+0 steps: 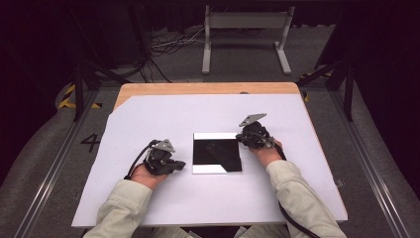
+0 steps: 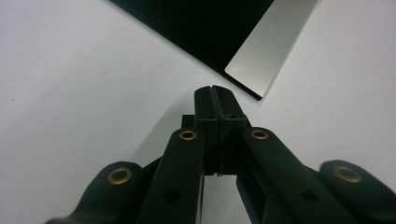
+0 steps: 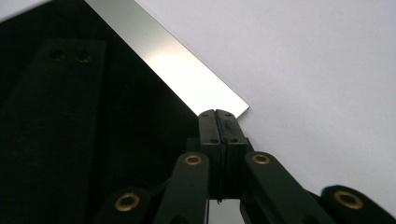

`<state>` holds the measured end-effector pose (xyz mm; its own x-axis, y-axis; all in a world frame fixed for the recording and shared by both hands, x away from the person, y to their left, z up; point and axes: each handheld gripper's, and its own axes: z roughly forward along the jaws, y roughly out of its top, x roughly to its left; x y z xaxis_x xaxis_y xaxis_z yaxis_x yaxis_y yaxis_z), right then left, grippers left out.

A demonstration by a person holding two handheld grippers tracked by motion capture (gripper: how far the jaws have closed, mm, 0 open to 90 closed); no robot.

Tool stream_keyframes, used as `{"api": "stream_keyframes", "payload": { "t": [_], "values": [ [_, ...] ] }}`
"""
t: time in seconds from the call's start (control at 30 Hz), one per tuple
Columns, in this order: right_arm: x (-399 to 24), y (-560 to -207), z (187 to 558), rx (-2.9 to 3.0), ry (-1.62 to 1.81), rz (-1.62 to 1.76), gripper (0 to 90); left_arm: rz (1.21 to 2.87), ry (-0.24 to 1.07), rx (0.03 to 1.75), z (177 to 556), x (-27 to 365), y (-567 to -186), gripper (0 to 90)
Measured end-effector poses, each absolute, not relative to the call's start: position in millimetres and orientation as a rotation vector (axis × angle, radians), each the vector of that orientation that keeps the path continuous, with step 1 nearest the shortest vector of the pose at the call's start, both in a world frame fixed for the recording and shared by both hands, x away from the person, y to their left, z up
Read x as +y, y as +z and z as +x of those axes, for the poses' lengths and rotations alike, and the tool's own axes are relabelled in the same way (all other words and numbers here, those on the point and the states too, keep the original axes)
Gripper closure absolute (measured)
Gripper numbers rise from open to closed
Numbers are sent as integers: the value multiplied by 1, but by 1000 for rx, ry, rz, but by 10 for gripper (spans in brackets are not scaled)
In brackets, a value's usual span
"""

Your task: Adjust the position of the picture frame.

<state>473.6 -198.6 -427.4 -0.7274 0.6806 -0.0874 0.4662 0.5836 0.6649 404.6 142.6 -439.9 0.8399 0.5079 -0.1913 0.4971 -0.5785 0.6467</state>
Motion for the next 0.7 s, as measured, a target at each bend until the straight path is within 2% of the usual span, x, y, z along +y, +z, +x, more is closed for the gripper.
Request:
{"api": "stream_keyframes", "payload": {
  "t": [0.27,0.7],
  "values": [
    [-218,-405,449,2446,1044,923,898,2274,69,707,401,144,-434,870],
    [-243,-389,405,2414,1197,857,892,2233,146,616,388,166,-429,829]
  ]
}}
